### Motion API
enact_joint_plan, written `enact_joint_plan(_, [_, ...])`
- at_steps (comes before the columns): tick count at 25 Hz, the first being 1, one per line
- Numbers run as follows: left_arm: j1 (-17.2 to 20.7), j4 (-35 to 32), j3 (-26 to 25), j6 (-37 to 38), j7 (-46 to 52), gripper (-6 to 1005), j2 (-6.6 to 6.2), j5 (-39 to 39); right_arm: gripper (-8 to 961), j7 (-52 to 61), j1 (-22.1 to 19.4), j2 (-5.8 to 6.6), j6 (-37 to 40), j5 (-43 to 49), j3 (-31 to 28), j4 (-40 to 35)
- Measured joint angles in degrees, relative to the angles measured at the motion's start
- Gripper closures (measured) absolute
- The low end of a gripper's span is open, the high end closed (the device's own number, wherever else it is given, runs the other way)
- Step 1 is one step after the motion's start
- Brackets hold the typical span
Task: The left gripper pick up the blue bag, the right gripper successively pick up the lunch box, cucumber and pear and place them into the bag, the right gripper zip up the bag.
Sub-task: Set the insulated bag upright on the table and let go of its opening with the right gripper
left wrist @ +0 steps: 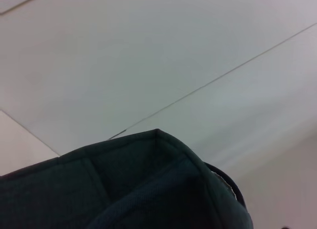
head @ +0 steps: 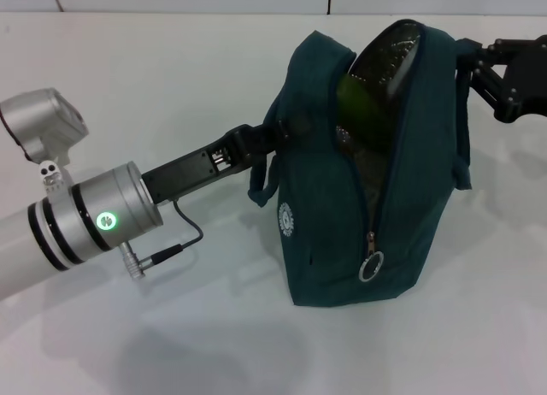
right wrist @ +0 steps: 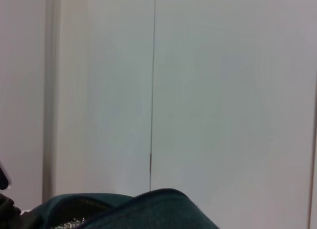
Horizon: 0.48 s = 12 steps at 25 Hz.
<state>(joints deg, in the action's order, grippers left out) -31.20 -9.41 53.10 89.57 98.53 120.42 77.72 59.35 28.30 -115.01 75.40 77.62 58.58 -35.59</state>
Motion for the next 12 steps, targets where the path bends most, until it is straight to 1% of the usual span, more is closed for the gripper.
enact_joint_plan(1, [0.1,0.0,0.0,0.0,0.0,952,0.00,0.0,886,0.0,0.0,-0.01,-0.2,0.0,0.1,0.0])
enact_joint_plan(6, [0.7,0.0,0.0,0.1,0.0,951,-0.02,0.0,826,0.0,0.0,-0.03,-0.9,0.0,0.3,0.0])
enact_joint_plan(12, [1.2,0.0,-0.1,0.1,0.0,951,0.03,0.0,700,0.1,-0.3,-0.03,-0.5,-0.1,0.1,0.0])
